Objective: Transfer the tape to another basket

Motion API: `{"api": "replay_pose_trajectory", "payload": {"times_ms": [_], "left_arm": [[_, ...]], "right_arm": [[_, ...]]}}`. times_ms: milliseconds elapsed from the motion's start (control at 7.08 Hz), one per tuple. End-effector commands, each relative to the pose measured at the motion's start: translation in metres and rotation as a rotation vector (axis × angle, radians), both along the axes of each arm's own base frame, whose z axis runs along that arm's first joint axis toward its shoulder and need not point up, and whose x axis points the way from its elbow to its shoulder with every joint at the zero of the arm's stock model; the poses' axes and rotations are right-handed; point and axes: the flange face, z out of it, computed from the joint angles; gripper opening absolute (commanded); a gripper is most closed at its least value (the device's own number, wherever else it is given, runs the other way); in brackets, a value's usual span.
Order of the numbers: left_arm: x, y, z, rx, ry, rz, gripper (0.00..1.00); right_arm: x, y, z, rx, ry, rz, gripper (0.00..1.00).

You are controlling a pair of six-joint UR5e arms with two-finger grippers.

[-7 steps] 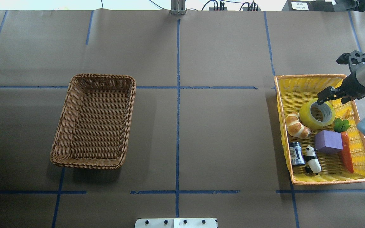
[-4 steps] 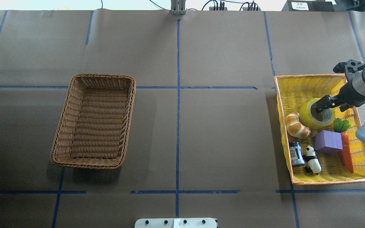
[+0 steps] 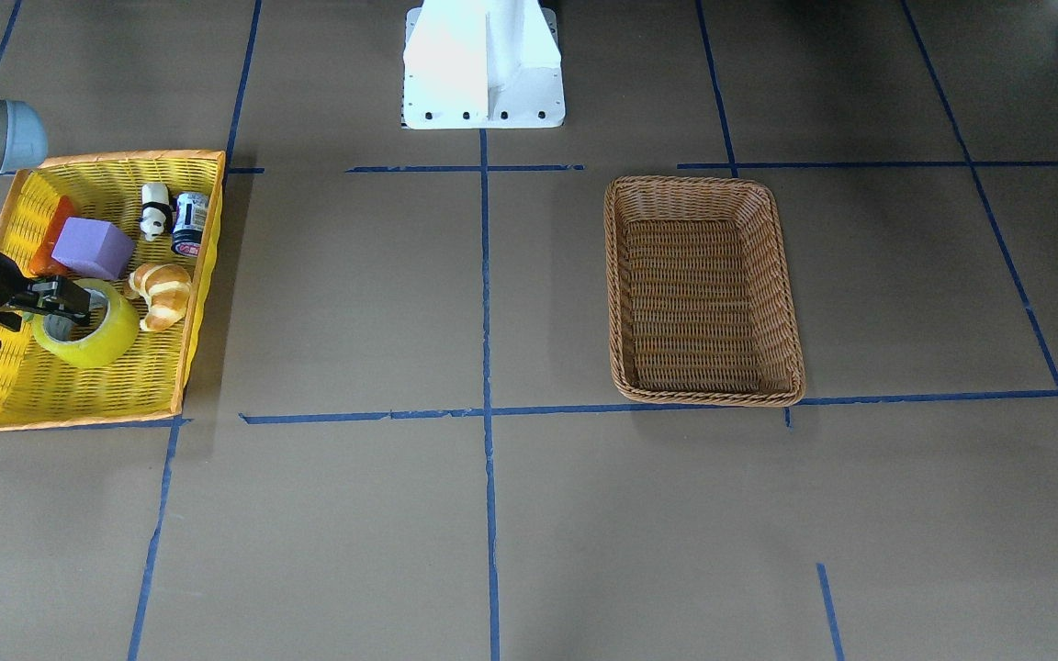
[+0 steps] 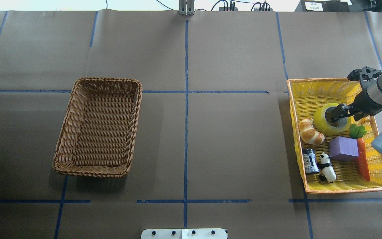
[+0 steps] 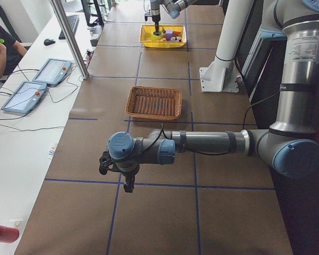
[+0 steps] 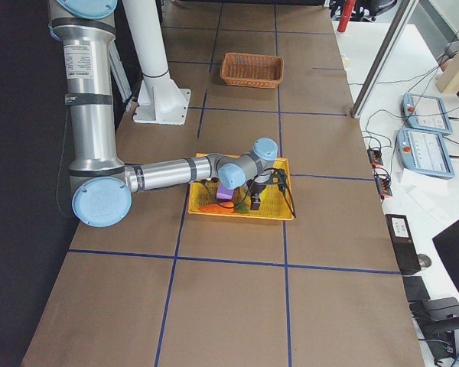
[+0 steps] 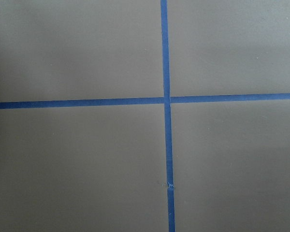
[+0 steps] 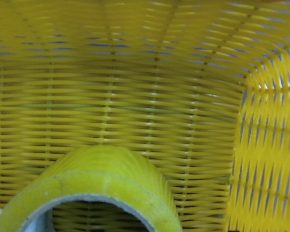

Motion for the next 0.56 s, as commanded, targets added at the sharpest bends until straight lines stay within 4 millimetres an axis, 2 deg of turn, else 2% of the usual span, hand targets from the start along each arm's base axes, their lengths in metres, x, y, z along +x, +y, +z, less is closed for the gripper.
{"api": "replay_pose_trajectory", "payload": {"times_ms": [0,141,282,424], "left_arm": [[0.000,0.000,0.000,0.000,0.001,0.000,1.00],[0.000,0.000,0.000,0.000,0.001,0.000,1.00],[0.000,0.000,0.000,0.000,0.001,0.000,1.00],[0.001,0.000,0.000,0.000,0.010,0.000,1.00]], "right_arm": [[0.002,0.001,0.001,0.030,-0.004,-0.032,0.08],[0.003,0.001,0.003,0.037,0.000,-0.039,0.01],[0.005,0.003,0.003,0.036,-0.001,-0.039,0.00],[0.011,0.005,-0.007,0.047,-0.021,-0.034,0.00]]}}
